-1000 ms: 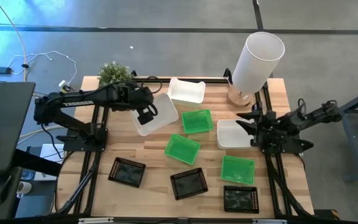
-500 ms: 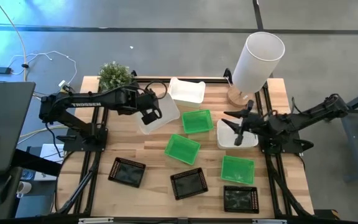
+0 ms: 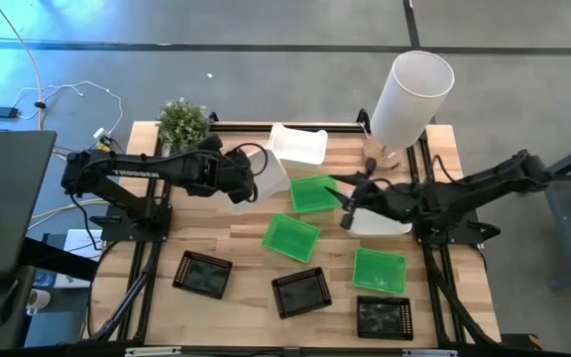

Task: Stack baskets by color
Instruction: Stack the bottom left white bin on the bottom right white bin

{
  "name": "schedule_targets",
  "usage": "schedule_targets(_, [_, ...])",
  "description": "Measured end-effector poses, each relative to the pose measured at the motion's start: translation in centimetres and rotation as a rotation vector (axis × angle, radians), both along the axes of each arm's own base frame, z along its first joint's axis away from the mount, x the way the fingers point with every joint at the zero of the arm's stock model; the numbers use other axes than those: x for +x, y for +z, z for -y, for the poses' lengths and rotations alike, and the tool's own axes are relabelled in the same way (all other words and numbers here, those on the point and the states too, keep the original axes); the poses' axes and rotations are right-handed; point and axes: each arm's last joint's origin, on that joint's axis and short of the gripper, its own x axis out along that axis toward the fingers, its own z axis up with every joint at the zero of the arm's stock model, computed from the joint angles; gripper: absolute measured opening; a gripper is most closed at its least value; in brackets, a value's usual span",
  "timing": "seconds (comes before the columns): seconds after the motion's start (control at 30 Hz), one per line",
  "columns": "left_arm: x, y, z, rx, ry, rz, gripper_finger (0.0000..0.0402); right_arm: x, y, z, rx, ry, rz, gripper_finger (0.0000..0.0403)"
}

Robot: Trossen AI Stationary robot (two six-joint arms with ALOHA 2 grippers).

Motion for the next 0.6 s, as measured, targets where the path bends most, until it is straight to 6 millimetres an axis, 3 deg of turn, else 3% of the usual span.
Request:
schedule_targets(0.33, [0.1,0.1,0.7,0.068,-0.006,-0.007,0.0000,6.0,1.5,0.8,-0.007,-0.061,-0.021,0.0207])
schedule_targets(0.6, [0.1,0.2,0.6,0.099,-0.001,-0.016,0.0000,11.0,1.5,1.8,-0.042,-0.103,-0.148,0.0216])
